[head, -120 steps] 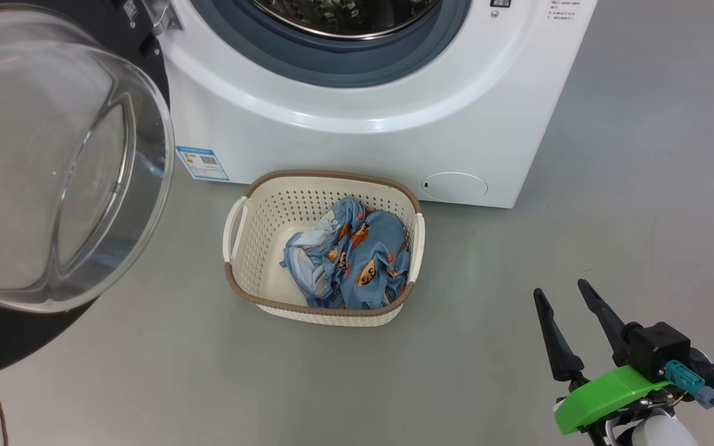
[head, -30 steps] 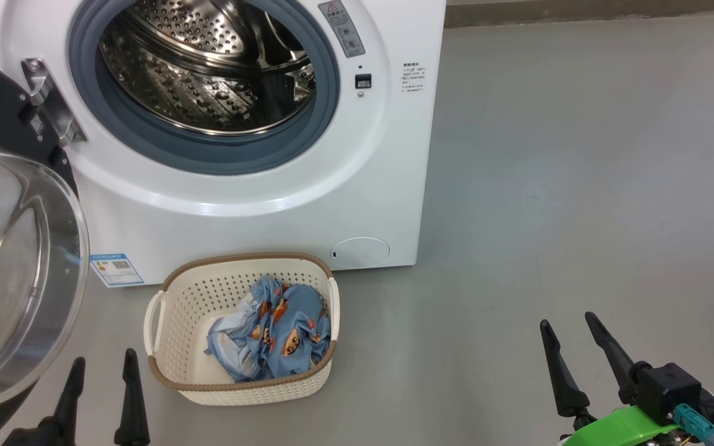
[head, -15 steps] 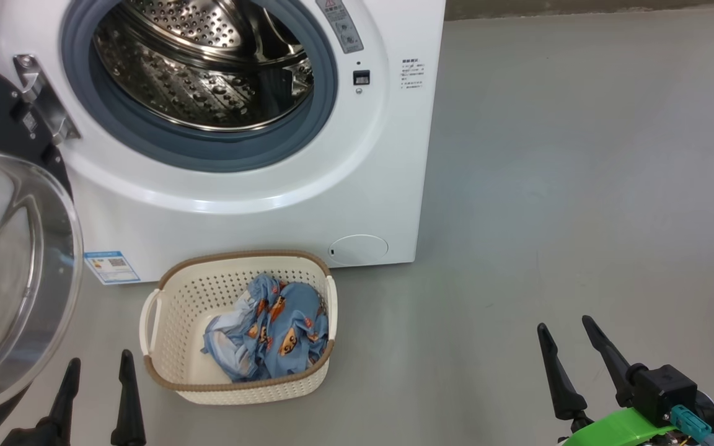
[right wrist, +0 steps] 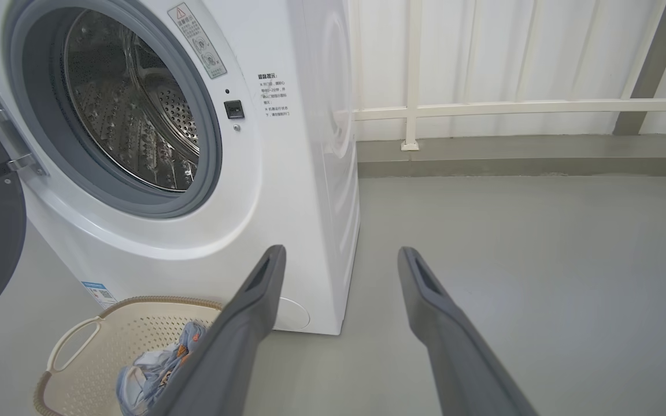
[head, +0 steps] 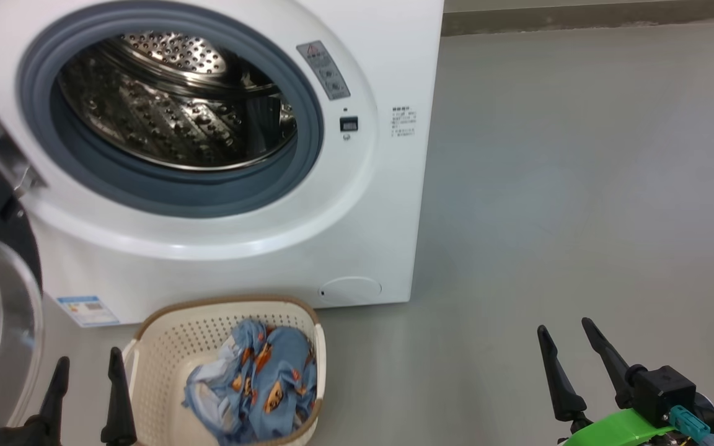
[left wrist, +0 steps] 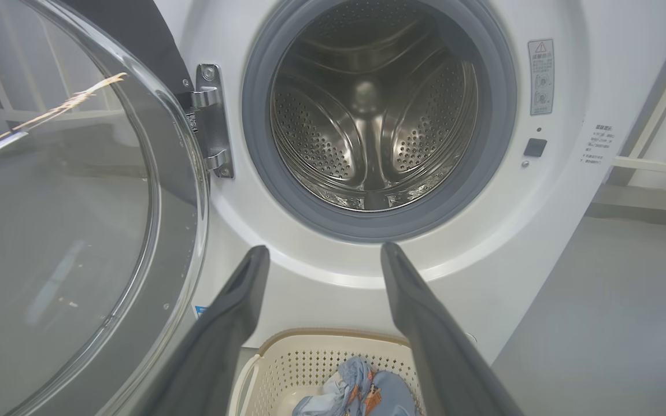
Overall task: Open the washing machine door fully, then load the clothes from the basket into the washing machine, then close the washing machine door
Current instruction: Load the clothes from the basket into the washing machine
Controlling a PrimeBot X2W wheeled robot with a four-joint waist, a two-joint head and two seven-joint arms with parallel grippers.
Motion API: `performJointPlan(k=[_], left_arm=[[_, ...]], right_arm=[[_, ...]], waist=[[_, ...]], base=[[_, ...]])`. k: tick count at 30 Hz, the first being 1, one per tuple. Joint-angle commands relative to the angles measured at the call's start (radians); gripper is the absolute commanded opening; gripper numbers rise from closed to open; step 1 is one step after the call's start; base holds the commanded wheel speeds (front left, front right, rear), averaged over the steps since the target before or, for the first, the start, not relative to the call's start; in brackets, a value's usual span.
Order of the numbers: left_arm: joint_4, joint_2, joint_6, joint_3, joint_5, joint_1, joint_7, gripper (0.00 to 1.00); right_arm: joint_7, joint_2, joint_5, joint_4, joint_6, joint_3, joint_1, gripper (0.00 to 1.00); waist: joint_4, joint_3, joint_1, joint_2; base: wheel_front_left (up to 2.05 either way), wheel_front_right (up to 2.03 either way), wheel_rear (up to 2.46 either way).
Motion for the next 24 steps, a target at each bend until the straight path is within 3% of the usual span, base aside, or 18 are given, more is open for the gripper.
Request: performJointPlan(k=[1, 10, 24], left_arm=[[-0.027, 0.015, 0.000, 0.034, -0.003, -0.044, -0.004, 1.00], [-0.034, 0.015, 0.002, 0.025, 0.001, -0.042, -0.004, 1.00], [-0.028, 0.015, -0.001, -0.003, -0.006, -0.030, -0.004, 1.00]], right_arm=[[-0.012, -0.002, 0.012, -0.021, 0.002, 0.029, -0.028, 1.00], [-0.012, -0.002, 0.012, -0.019, 0.002, 0.030, -0.033, 1.00], [-0.012, -0.002, 0.011, -0.015, 0.002, 0.037, -0.032, 1.00]], waist=[[0.001, 0.003, 0.0000, 0.0000], [0.004, 0.018, 0.0000, 0.0000], [0.006, 0.008, 0.0000, 0.0000]], base=[[1.86, -1.86, 0.00], [1.18, -1.18, 0.00], [0.08, -0.08, 0.00]])
